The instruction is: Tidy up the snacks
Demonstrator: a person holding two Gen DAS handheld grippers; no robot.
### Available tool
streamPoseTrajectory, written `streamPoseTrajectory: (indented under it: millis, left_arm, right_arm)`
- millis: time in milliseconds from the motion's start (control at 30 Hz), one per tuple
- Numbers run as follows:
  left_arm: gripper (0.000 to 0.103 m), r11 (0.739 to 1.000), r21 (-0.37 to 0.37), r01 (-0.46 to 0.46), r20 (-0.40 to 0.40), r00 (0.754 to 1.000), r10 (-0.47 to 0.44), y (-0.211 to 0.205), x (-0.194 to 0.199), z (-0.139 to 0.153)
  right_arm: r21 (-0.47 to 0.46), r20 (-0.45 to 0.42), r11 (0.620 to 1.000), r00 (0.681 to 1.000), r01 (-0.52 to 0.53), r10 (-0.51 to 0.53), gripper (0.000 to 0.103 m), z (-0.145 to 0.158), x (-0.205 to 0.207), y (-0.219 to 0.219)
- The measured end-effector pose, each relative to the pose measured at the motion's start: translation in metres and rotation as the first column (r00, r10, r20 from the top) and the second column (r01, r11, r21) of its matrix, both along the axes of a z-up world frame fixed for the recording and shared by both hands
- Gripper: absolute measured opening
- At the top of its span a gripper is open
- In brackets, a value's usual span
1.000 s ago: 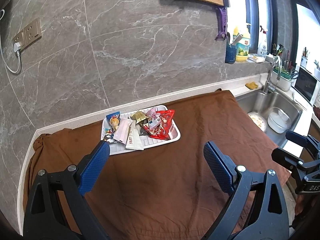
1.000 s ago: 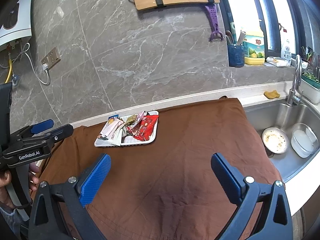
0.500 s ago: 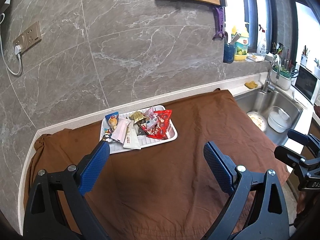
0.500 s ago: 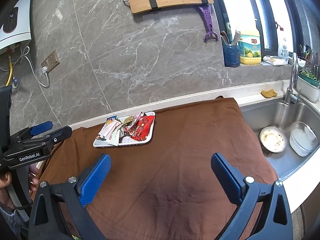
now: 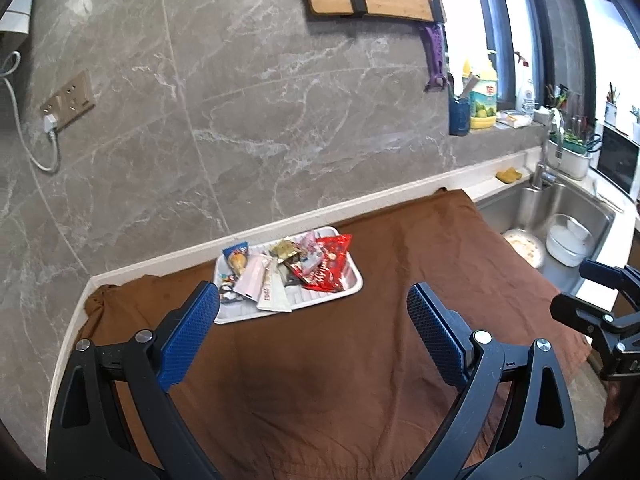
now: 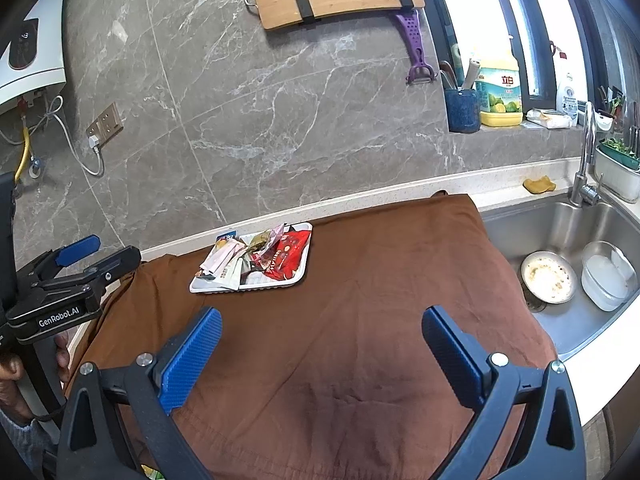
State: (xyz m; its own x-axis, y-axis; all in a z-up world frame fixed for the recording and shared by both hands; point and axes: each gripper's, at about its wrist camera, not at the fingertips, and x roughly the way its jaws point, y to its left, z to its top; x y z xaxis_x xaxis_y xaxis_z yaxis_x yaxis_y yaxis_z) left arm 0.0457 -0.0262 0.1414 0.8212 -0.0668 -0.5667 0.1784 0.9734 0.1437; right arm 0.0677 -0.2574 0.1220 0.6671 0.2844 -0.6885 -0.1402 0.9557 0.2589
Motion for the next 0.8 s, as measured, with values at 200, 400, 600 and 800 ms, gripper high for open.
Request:
streamPoseTrajectory:
  millis: [200, 400, 600, 800]
  left_arm:
    - [0.096, 1.0, -0.021, -0.002, -0.012, 1.0, 0.002, 0.005, -0.002, 0.001]
    - [0.096, 0.997, 0.02, -0.078, -0.004, 0.997, 0.078, 0.012, 0.001, -0.004]
    - [0.096, 0.996, 0.018, -0.082, -0.02, 0.996, 0.082, 0.015, 0.002, -0.01]
    - [0.096, 0.997, 0.025, -0.071, -0.027, 0.997, 0.072, 0.015, 0.001, -0.013]
  right_arm:
    - [0.013, -0.001, 1.0, 1.0, -0.012, 0.012, 0.102, -0.001, -0.003, 0.002]
    - [0.023, -0.007, 0.999, 1.0, -0.026, 0.027, 0.102, -0.004, -0.004, 0.006]
    - [0.027, -0.012, 0.999, 0.999, -0.031, 0.031, 0.102, -0.005, -0.006, 0.01]
    - [0.028, -0.019, 0.999, 0.999, -0.03, 0.03, 0.102, -0.007, -0.008, 0.011]
